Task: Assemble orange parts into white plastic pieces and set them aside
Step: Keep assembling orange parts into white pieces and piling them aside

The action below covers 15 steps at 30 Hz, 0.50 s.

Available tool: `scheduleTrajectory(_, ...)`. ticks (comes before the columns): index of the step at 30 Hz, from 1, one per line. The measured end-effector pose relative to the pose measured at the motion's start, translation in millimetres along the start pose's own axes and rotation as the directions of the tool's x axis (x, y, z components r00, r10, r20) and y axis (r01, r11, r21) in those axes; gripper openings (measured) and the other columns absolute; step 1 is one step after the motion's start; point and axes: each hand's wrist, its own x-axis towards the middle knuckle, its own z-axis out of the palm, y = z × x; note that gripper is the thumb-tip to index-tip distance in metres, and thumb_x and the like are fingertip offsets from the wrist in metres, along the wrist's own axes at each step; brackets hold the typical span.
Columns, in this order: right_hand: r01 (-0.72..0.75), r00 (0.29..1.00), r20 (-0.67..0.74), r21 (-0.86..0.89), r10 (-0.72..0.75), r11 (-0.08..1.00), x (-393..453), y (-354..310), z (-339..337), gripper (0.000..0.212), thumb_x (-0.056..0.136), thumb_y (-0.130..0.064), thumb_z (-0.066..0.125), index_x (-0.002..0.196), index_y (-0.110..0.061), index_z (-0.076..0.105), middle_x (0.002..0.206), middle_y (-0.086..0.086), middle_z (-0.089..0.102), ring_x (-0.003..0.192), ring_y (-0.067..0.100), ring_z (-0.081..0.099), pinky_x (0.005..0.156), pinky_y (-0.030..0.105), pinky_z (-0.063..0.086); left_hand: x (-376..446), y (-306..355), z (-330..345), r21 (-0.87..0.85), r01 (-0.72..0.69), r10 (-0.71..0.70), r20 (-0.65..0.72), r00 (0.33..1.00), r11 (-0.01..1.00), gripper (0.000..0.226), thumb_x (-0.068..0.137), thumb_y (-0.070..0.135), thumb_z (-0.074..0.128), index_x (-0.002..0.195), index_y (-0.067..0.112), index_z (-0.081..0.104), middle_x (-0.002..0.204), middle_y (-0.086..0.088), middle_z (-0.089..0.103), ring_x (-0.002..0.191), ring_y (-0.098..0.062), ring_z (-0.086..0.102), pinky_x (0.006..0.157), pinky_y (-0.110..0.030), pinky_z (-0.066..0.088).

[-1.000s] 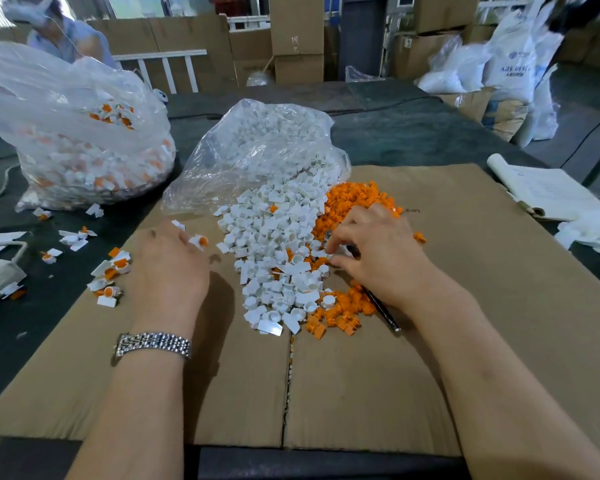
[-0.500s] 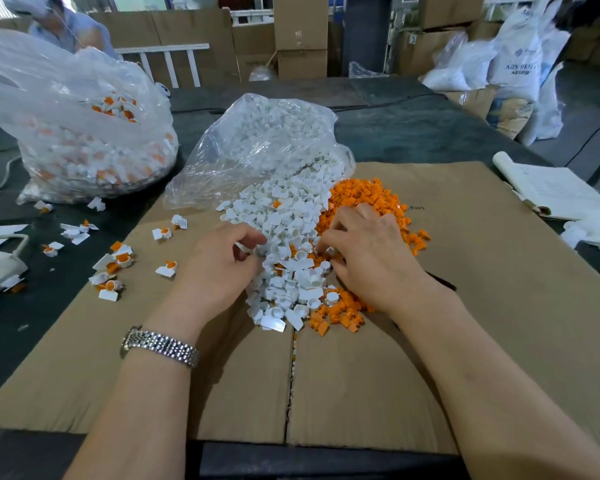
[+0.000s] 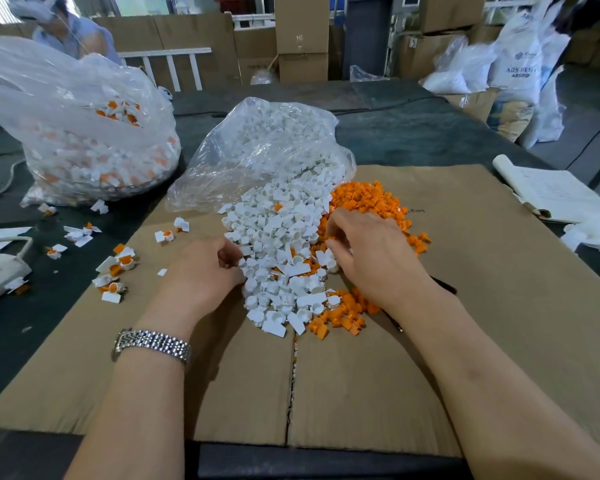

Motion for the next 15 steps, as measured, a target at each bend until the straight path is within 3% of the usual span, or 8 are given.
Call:
scheduleTrajectory(9,0.007,0.998,-0.058,0.289,0.011,0.957,0.9,0.0,-0.7,0.015,0.095,-0.027,0.066,0.106,-0.017,0.069,0.095,0.002,0.063,0.086,0.017,0.058,0.082,0.037,0.050,-3.3,3.9,1.3,-0.013,-0.042,0.041,-0.022,0.999,0.999,0.014,0.092,0.014,0.072,0.100,0.025,0.070,0.092,0.014,0.064,0.082,0.003,0.056,0.061,-0.014,0.037)
scheduleTrajectory(15,0.005,0.997,-0.075,0.316,0.020,0.949,1.8,1.6,-0.4,0.014,0.092,-0.029,0.071,0.096,-0.017,0.063,0.089,-0.002,0.064,0.081,0.015,0.058,0.075,0.038,0.052,-2.9,6.5,2.5,0.003,-0.069,0.069,0.005,0.998,0.998,0.012,0.092,0.019,0.076,0.100,0.026,0.072,0.092,0.012,0.066,0.083,-0.002,0.058,0.063,-0.016,0.039)
